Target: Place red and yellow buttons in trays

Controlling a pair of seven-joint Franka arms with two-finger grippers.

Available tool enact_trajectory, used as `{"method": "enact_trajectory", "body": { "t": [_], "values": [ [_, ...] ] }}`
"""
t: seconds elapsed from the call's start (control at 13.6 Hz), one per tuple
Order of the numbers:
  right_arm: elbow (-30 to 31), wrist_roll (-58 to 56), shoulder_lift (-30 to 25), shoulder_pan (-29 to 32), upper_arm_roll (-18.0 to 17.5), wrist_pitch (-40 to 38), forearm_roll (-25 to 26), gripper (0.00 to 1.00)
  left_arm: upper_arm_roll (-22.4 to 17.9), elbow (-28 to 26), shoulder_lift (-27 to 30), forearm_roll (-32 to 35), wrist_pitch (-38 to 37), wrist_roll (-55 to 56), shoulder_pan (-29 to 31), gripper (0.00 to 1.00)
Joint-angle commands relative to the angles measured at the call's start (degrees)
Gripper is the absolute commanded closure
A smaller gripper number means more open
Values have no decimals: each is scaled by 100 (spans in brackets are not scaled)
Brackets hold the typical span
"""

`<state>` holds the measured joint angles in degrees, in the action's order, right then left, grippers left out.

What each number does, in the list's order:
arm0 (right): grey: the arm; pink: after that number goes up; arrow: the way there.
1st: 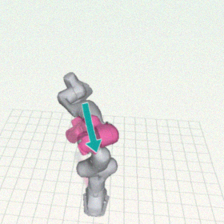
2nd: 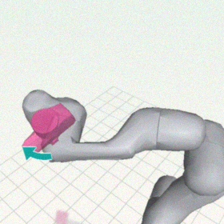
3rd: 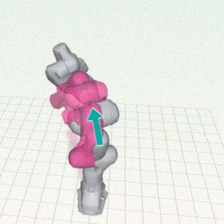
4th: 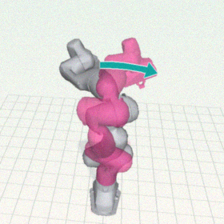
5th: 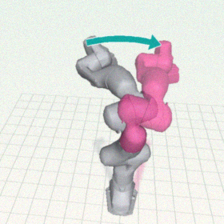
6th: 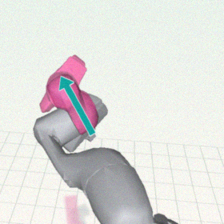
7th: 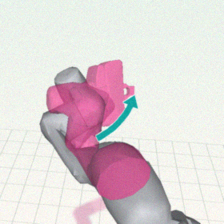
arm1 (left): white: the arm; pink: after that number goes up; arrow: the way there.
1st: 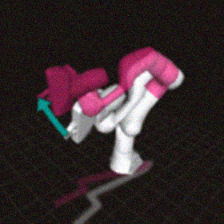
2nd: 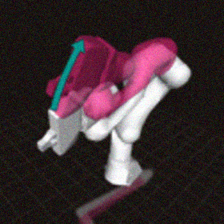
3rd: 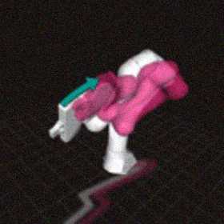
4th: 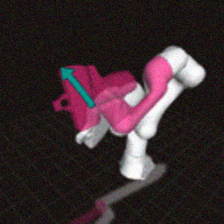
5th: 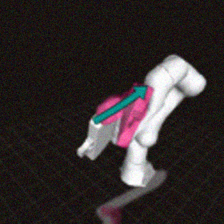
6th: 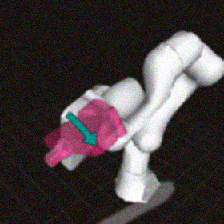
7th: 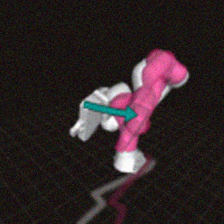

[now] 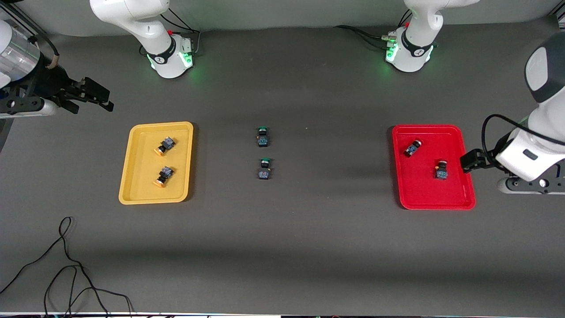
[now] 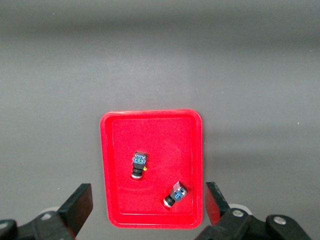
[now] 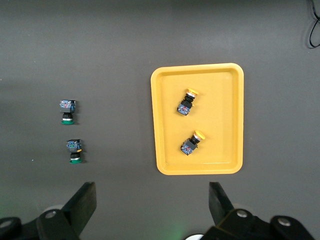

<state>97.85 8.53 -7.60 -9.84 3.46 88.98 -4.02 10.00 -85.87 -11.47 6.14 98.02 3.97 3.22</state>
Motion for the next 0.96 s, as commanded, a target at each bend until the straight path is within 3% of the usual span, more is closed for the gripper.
{"method": "enact_trajectory", "body": {
  "t": [0.0, 0.15, 0.29, 0.88],
  "values": [
    [-178, -80, 206, 79, -64, -4, 287, 0, -173, -596, 592, -87, -55, -274, -232, 0],
    [-171, 34, 250, 79, -56, -12, 288, 0, -1031, -1192, 1004, -95, 129, -274, -942, 0],
    [-196, 44, 303, 79, -56, -12, 288, 0, -1096, -1606, 1313, -104, 288, -274, -955, 0],
    [-232, 369, 286, 79, -29, -47, 288, 0, -1114, -1442, 1226, -236, 130, -195, -911, 0]
  ]
}}
